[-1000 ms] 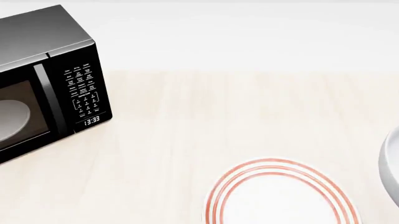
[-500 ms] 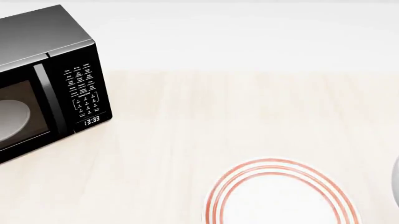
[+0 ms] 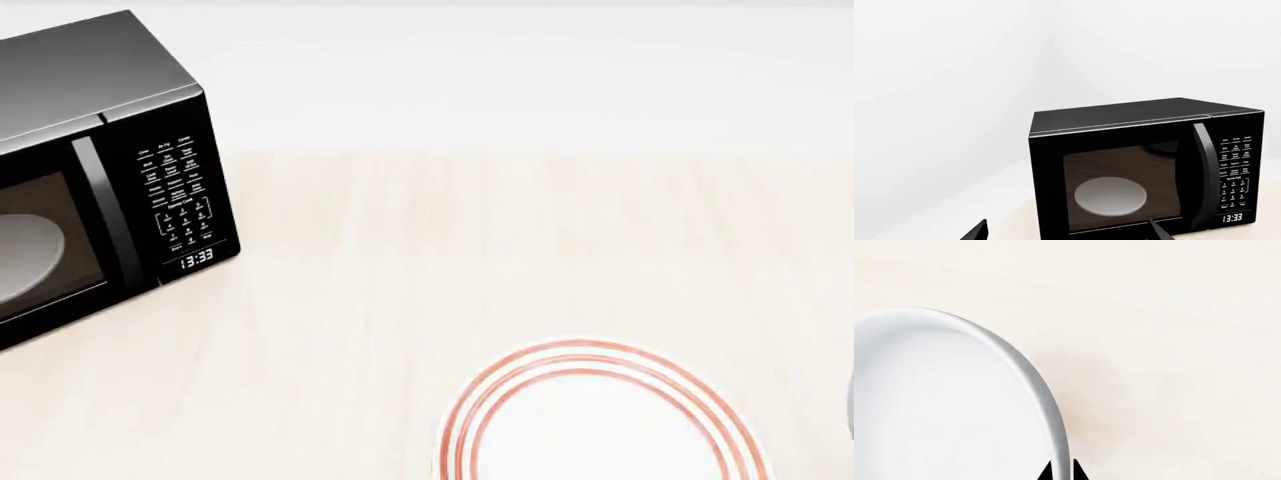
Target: Put the white bowl to the right of the plate.
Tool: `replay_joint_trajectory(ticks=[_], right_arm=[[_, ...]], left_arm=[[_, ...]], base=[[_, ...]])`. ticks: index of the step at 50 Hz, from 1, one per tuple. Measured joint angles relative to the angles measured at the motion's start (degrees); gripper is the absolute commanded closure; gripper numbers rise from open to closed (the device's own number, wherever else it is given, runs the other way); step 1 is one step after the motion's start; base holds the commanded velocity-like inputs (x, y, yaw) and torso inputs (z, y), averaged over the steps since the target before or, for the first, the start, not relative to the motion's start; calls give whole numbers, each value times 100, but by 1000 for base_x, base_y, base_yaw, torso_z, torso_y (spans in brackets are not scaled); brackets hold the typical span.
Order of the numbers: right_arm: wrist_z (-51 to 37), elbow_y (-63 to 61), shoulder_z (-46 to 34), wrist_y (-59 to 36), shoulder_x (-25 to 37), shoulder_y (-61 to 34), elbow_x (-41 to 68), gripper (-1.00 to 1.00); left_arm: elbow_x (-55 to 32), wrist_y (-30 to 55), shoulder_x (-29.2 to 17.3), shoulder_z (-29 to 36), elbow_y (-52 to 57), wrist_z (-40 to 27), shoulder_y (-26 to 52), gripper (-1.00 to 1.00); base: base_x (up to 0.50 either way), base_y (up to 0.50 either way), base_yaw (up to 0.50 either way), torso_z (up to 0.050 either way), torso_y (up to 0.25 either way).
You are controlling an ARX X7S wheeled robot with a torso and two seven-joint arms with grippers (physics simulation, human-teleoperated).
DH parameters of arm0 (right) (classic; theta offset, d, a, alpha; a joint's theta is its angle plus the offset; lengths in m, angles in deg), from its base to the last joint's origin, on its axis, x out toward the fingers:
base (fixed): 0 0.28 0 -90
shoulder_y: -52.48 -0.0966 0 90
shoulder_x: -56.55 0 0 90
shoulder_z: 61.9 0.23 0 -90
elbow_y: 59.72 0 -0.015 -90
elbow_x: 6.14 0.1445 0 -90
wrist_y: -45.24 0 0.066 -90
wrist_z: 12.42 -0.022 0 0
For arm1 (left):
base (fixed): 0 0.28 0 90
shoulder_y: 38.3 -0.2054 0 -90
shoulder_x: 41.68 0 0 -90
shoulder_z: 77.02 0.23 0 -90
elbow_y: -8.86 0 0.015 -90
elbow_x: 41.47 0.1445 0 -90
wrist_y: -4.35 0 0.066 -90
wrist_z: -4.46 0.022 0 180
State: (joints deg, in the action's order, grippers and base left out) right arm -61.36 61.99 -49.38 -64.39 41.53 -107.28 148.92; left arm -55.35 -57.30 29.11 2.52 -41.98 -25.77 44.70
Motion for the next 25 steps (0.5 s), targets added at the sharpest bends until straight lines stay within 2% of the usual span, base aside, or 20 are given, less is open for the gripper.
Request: replay_joint_trajectory(ticks=[25], right_arm=[[319,581,-136,-176,-326,295,-27,100]], left_arm=[[11,-14,-32,72,-19,-43,6,-100]], base=[[0,0,0,0,1]])
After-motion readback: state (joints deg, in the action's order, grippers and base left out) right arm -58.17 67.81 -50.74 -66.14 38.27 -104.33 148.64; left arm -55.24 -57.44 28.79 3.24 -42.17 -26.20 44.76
